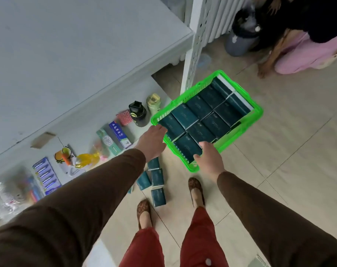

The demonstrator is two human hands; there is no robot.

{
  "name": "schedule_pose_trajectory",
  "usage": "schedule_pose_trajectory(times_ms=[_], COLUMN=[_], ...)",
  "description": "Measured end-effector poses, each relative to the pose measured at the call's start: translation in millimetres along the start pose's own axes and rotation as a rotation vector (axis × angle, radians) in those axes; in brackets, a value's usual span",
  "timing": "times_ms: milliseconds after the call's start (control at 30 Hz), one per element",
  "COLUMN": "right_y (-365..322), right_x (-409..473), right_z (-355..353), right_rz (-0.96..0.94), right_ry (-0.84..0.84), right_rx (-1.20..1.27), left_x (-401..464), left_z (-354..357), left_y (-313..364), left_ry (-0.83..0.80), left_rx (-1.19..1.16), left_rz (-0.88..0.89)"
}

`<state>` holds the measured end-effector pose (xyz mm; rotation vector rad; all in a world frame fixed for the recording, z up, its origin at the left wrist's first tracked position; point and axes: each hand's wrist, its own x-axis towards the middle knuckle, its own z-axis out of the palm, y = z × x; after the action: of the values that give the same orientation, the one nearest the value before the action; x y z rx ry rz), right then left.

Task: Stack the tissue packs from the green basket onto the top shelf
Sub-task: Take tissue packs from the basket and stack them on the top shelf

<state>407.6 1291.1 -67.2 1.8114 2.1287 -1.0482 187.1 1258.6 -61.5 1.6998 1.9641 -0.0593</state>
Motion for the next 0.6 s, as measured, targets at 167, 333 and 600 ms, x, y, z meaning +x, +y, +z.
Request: schedule_pose_trajectory(times_ms=[167,333,600], right_y=[28,41,49], right_x=[51,76,97], right_z=[40,77,88], right_rz=[0.117,0.099,0.081], right_ry=[-0.067,-0.051,-0.111], right_rx=[-0.027,-0.145,-0.247], left_x=[75,134,157], left_z=[30,66,94], left_y=[3,6,-1], left_ry=[-0.060,-0.109,-0.097], left_rx=[0.092,0.232,0.430], left_rz=[-0.123,-0.141,-0.197])
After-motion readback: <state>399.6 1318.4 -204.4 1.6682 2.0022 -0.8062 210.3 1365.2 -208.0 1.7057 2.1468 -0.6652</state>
